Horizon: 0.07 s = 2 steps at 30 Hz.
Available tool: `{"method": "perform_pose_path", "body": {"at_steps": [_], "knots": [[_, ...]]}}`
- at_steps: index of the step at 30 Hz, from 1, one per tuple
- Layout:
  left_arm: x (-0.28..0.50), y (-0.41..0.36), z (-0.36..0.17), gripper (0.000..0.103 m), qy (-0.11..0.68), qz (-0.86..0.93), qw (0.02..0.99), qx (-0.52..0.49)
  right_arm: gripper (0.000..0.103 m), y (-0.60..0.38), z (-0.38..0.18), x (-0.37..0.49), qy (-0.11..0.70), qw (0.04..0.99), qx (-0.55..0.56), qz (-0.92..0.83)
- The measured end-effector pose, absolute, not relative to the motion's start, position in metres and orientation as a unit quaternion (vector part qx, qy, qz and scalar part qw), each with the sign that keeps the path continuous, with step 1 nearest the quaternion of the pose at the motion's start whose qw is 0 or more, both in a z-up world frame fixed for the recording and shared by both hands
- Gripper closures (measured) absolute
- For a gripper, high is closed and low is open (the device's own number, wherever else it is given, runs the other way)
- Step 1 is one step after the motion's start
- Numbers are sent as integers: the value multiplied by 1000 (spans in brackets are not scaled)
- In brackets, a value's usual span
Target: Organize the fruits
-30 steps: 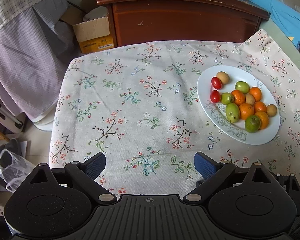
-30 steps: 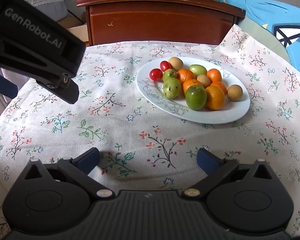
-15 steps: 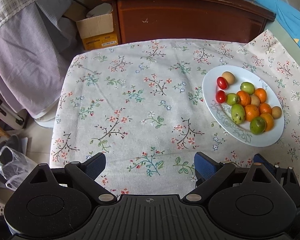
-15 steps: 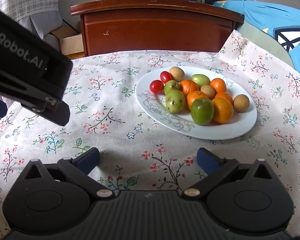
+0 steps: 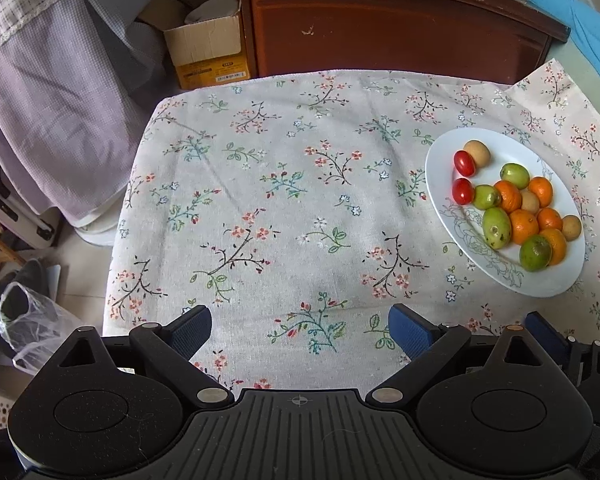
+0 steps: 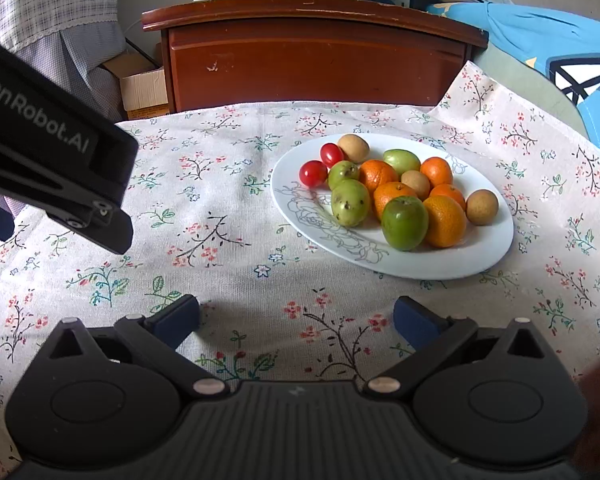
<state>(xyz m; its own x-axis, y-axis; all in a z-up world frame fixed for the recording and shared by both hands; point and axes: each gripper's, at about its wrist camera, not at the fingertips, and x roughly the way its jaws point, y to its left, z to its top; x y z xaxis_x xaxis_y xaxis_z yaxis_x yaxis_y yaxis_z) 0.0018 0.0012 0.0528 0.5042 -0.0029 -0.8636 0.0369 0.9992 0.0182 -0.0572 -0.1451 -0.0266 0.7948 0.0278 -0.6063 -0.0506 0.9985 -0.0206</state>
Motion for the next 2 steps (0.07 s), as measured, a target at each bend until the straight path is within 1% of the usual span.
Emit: {"method": "perform_pose_path", "body": {"at_steps": [2], "knots": [[3,1,50,7,501,-8,865,20,1,-145,-27,-57,320,947,-18,21]]}}
